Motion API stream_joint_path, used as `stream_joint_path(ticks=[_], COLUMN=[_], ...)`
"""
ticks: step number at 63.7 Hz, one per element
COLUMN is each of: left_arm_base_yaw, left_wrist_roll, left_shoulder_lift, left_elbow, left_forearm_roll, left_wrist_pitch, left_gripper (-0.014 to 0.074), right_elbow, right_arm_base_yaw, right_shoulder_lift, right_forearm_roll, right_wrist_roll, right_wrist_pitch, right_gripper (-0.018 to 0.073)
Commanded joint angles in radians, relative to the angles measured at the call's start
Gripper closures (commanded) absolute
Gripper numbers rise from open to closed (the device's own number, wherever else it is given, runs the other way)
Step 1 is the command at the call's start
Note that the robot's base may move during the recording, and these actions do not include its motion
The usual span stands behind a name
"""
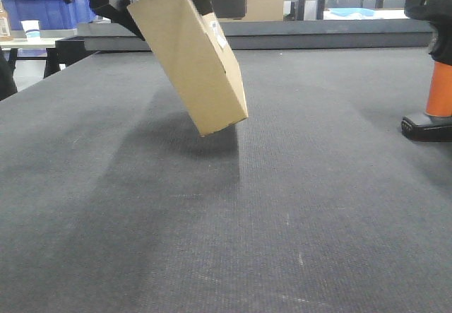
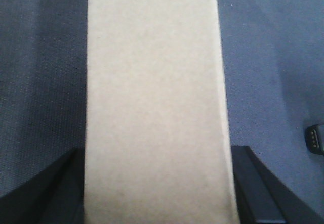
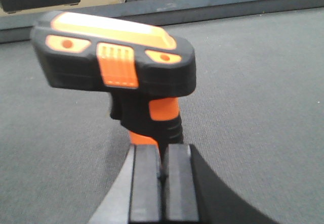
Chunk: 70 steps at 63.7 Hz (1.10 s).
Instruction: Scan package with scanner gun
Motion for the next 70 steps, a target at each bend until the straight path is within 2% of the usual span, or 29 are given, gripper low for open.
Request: stream_joint_path(ticks=[1,7,18,22,29,37,41,54,70], left_arm_base_yaw=[-0.007,-0.007,-0.007,-0.007,-0.007,-0.007,-0.007,-0.007,-0.007], left_wrist_roll=[-0.008,-0.008,-0.008,-0.008,-0.008,-0.008,-0.008,-0.008,-0.008], left_shoulder_lift=[-0.008,-0.008,-0.008,-0.008,-0.008,-0.008,-0.008,-0.008,-0.008], left_elbow=[-0.003,-0.003,-0.003,-0.003,-0.003,-0.003,-0.003,-0.003,-0.003], left_forearm_roll=[0.003,0.003,0.001,0.001,0.001,0.001,0.001,0.001,-0.002], left_wrist_pitch=[-0.027,-0.027,-0.025,-0.021,0.004,0.019,0.019,0.019,0.027], left_gripper=[0.0707,0.0707,0.0707,0.0707,0.0707,0.0707,0.0707,0.0707,0.0707], right_elbow=[-0.006,-0.012,-0.051,-0.069,-0.094,-0.109,-0.116,-0.120,-0.199], right_arm_base_yaw=[-0.006,-0.006,-0.006,-0.006,-0.006,-0.006,-0.006,0.001,0.081], right_shoulder_lift=[0.039,0.065,0.105,0.120,0.145,0.171,0.188,0.256,0.310], right_forearm_roll=[-0.003,-0.033,-0.156,-0.158,-0.143,-0.143,-0.143,-0.112,0.019], right_wrist_roll=[0.011,0.011,0.057,0.071,0.073,0.073,0.073,0.109,0.106], right_wrist_pitch=[-0.090,-0.088,-0.079,-0.081,-0.081,-0.078,-0.080,-0.172,-0.138], right_gripper=[0.0728,0.0728,0.0720,0.0667,0.0455,0.0097,-0.0020,-0.0008,0.0001])
